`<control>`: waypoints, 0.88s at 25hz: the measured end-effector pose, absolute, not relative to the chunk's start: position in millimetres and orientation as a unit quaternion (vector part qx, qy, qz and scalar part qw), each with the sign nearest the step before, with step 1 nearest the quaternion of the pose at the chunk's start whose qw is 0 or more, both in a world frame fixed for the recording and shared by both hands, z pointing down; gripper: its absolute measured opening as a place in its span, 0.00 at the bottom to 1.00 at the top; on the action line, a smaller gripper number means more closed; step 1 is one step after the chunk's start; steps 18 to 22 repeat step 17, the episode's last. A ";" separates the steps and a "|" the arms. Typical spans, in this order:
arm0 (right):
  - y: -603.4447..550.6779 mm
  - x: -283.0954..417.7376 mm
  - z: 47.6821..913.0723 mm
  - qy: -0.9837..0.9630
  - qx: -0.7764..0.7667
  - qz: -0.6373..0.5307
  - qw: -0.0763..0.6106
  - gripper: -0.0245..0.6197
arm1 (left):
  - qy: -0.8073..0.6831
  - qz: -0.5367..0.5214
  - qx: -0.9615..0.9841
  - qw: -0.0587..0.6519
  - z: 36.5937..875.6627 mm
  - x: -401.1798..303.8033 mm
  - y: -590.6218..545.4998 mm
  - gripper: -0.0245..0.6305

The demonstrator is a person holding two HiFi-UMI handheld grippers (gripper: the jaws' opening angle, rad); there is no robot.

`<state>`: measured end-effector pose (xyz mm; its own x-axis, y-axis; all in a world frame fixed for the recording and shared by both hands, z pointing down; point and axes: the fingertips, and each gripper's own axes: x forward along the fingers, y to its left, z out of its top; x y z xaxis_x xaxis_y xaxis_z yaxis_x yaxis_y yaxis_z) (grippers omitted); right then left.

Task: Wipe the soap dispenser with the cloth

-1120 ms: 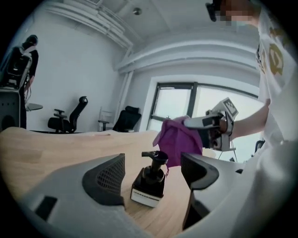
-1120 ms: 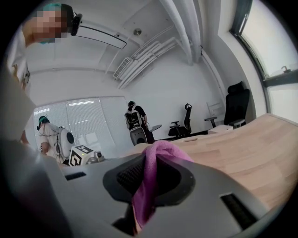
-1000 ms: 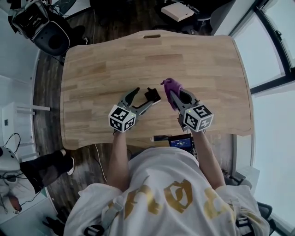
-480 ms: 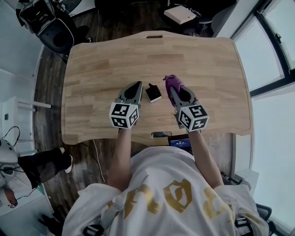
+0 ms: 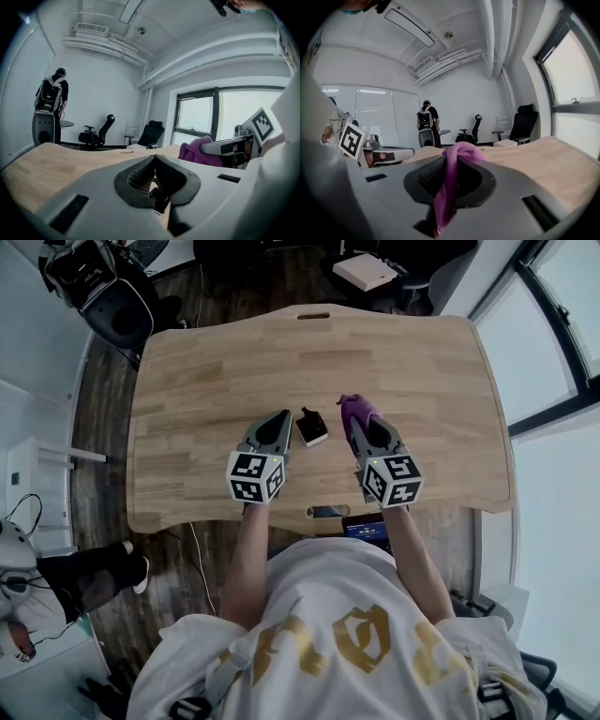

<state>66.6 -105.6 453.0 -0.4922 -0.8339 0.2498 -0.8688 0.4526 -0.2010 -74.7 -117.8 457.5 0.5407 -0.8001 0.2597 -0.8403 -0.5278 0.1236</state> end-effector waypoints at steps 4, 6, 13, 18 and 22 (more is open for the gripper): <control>-103.7 68.8 451.0 -0.850 0.501 0.151 0.056 0.11 | -0.475 0.084 0.868 0.117 455.5 -75.5 -116.8 0.05; -103.1 69.2 451.0 -0.851 0.500 0.152 0.056 0.11 | -0.475 0.087 0.868 0.115 456.1 -75.5 -116.8 0.05; -101.1 65.3 451.3 -0.856 0.492 0.152 0.053 0.11 | -0.476 0.112 0.867 0.096 460.3 -77.8 -115.4 0.05; -99.4 64.4 451.7 -0.858 0.486 0.158 0.049 0.11 | -0.479 0.112 0.865 0.099 461.7 -80.7 -115.1 0.05; -99.4 64.4 451.7 -0.858 0.486 0.158 0.049 0.11 | -0.479 0.112 0.865 0.099 461.7 -80.7 -115.1 0.05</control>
